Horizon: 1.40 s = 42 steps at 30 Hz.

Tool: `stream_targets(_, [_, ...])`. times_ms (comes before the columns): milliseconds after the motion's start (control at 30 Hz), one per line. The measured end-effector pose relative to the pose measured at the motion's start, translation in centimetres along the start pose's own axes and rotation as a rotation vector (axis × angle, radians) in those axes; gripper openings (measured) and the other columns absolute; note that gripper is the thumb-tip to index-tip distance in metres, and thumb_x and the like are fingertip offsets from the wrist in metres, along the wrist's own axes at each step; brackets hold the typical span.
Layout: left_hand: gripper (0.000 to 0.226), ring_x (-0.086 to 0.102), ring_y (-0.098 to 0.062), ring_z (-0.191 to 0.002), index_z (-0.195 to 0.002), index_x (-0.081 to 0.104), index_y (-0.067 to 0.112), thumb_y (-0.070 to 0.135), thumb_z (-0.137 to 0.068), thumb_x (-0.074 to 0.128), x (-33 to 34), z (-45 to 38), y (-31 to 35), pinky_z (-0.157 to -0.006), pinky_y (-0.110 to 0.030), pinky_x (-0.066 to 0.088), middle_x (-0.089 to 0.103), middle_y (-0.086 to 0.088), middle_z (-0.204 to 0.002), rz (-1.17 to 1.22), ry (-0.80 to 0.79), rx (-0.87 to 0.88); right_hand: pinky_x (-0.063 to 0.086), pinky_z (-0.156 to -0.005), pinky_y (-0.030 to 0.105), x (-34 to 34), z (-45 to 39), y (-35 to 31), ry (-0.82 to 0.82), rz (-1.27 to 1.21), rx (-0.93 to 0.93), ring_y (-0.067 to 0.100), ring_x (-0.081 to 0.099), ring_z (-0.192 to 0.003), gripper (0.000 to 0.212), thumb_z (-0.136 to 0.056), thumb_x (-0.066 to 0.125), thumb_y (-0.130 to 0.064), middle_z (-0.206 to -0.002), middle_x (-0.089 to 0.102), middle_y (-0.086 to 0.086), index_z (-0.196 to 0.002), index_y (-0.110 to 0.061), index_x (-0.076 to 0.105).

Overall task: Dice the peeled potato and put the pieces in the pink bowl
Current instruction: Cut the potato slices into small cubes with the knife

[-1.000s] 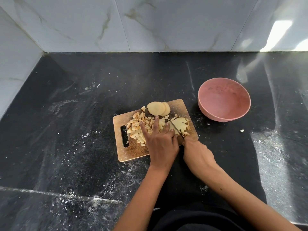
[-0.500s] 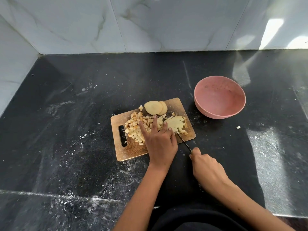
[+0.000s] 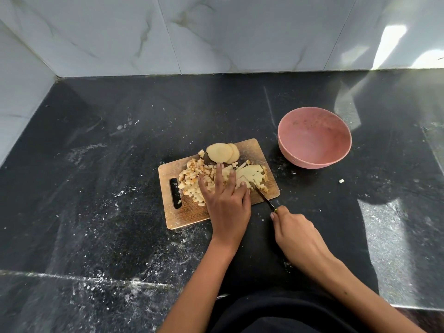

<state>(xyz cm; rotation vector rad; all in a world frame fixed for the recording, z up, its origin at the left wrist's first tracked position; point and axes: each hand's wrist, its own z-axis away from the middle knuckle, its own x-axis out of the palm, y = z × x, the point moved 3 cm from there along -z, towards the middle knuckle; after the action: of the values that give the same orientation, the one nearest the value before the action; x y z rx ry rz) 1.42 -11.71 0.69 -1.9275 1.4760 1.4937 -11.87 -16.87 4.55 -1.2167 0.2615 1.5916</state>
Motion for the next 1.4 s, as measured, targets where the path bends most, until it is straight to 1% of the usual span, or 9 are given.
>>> stream_targets(100, [0.002,0.024,-0.035,-0.144,-0.082,0.075,0.023,0.026,-0.082,0.075,-0.3,0.0,-0.2,-0.116,-0.055,-0.006,0.045,-0.015,-0.145,0.007,-0.001,-0.026,0.041,-0.062,0.035,-0.8,0.0,-0.5,0.037,-0.028,-0.010,0.023,0.049,-0.066,0.025,-0.103,0.027,-0.035,-0.068,0.047,-0.003,-0.088,-0.017,0.037])
stream_targets(233, [0.003,0.013,-0.033,-0.147,-0.078,0.074,0.026,0.027,-0.079,0.077,-0.7,-0.3,-0.3,-0.116,-0.054,-0.009,0.027,-0.017,-0.155,0.053,0.009,-0.077,0.044,-0.063,0.037,-1.5,-0.9,-1.6,0.055,-0.069,-0.040,0.023,0.053,-0.067,0.025,-0.103,0.029,-0.035,-0.072,0.054,0.001,-0.093,-0.016,0.041])
stream_targets(467, [0.005,0.010,-0.034,-0.147,-0.076,0.073,0.026,0.026,-0.077,0.078,-0.9,-0.4,-0.6,-0.116,-0.054,-0.008,0.023,-0.016,-0.157,0.108,-0.010,-0.103,0.044,-0.064,0.035,-1.6,-1.1,-1.1,-0.029,0.026,0.008,0.025,0.058,-0.076,0.025,-0.103,0.030,-0.036,-0.083,0.057,0.004,-0.095,-0.016,0.042])
stream_targets(600, [0.009,0.004,-0.032,-0.148,-0.073,0.070,0.022,0.026,-0.077,0.077,-1.3,-1.0,-0.8,-0.116,-0.050,-0.013,0.020,-0.016,-0.158,0.108,-0.025,-0.115,0.040,-0.062,0.035,-1.6,-0.4,-0.2,-0.038,0.009,0.016,0.020,0.054,-0.069,0.028,-0.102,0.029,-0.038,-0.074,0.052,-0.001,-0.086,-0.018,0.040])
stream_targets(700, [0.001,0.001,-0.033,-0.148,-0.082,0.072,0.021,0.021,-0.083,0.071,-1.4,-1.7,-1.3,-0.115,-0.049,-0.015,0.020,-0.017,-0.158,0.094,-0.017,-0.150,0.038,-0.059,0.034,-2.0,-0.6,-0.7,0.018,-0.027,-0.011,0.020,0.052,-0.065,0.028,-0.102,0.030,-0.037,-0.071,0.052,0.000,-0.085,-0.018,0.040])
stream_targets(833, [0.009,0.000,-0.038,-0.147,-0.090,0.074,0.023,0.026,-0.089,0.065,-1.0,-2.7,-1.8,-0.114,-0.063,0.001,0.017,-0.022,-0.157,0.008,-0.098,-0.142,0.040,-0.061,0.036,-2.0,-1.9,-1.8,0.037,-0.012,-0.025,0.024,0.052,-0.068,0.027,-0.103,0.029,-0.036,-0.074,0.051,0.001,-0.094,-0.015,0.043])
stream_targets(1000, [0.034,0.001,-0.040,-0.146,-0.100,0.074,0.025,0.047,-0.087,0.051,-1.1,-3.1,-1.5,-0.113,-0.061,0.000,0.017,-0.025,-0.155,-0.037,-0.211,-0.055,0.044,-0.067,0.037,-0.9,-2.3,-1.9,-0.025,0.076,-0.007,0.033,0.062,-0.087,0.032,-0.104,0.026,-0.032,-0.095,0.062,0.013,-0.123,-0.010,0.037])
stream_targets(1167, [0.042,0.000,-0.041,-0.146,-0.110,0.071,0.023,0.047,-0.075,0.072,-1.3,-3.1,-1.3,-0.114,-0.061,0.002,0.014,-0.027,-0.155,-0.096,-0.299,-0.058,0.045,-0.069,0.037,-1.0,-1.9,-1.5,-0.031,0.063,-0.002,0.032,0.061,-0.087,0.033,-0.104,0.026,-0.034,-0.093,0.061,0.011,-0.116,-0.010,0.045])
stream_targets(1400, [0.036,-0.007,-0.037,-0.147,-0.110,0.071,0.020,0.042,-0.081,0.070,-1.5,-3.3,-0.7,-0.113,-0.056,-0.010,0.009,-0.024,-0.157,-0.085,-0.327,-0.032,0.046,-0.066,0.037,-1.4,-2.8,-1.8,0.038,0.033,0.017,0.031,0.062,-0.084,0.032,-0.103,0.029,-0.034,-0.093,0.062,0.012,-0.113,-0.009,0.047])
